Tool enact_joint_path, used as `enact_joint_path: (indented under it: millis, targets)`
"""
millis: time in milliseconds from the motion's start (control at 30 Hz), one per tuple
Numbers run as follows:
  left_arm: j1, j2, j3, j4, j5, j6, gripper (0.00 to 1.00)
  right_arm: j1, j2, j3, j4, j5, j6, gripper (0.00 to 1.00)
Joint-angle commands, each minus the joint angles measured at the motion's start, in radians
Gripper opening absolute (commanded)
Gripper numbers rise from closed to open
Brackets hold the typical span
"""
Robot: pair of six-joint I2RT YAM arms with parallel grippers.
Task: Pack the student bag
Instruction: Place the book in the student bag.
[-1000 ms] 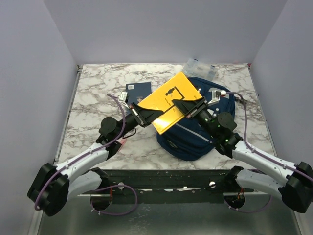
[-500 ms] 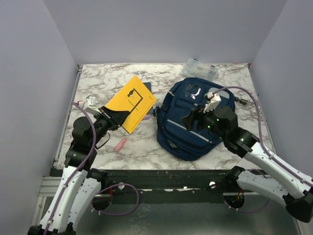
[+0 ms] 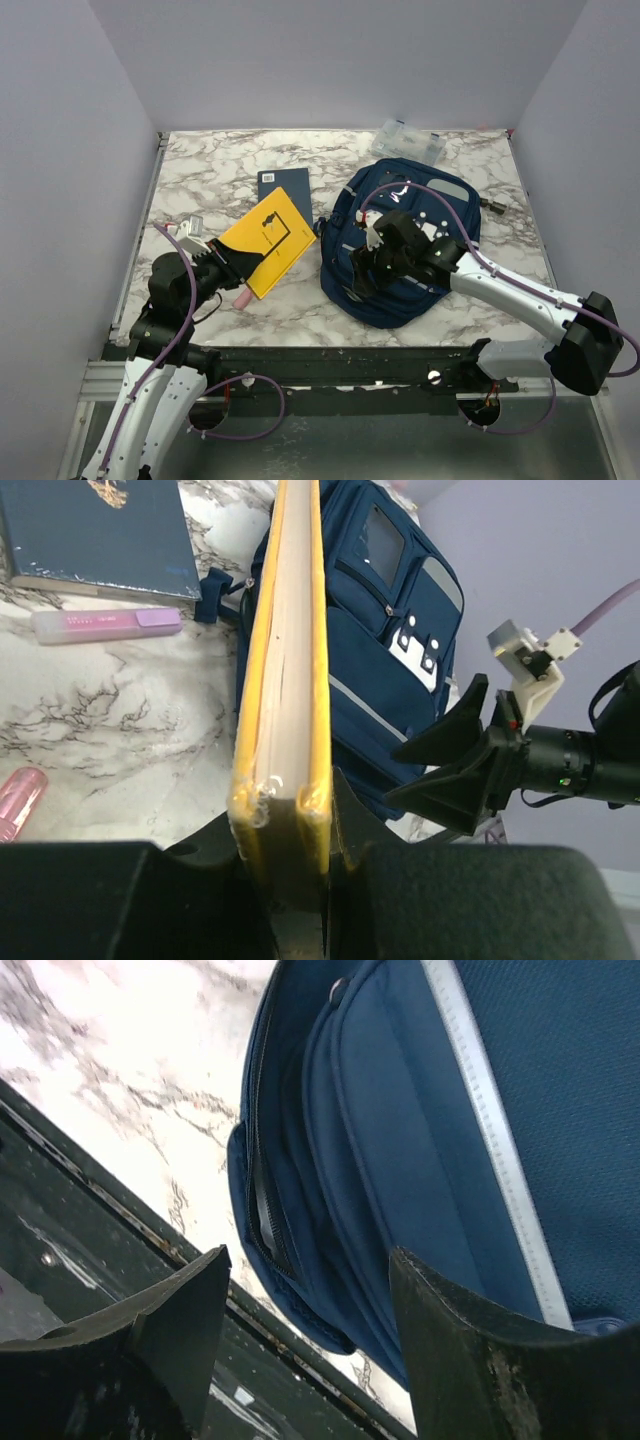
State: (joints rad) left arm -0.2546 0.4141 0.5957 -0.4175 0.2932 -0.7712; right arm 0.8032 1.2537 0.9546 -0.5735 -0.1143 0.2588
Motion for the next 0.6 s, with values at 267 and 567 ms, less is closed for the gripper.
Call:
enact_joint_path:
  millis: [267, 567]
  targets:
    - [0.006, -0.009, -0.009, 0.107, 0.088, -0.061, 0.00, 0.079, 0.153, 0.016, -0.033, 0.144, -0.035, 0.57]
    - [0.006, 0.034, -0.024, 0.159, 0.126, -0.084, 0.00, 0.103, 0.216, -0.027, 0.061, 0.255, -0.067, 0.45]
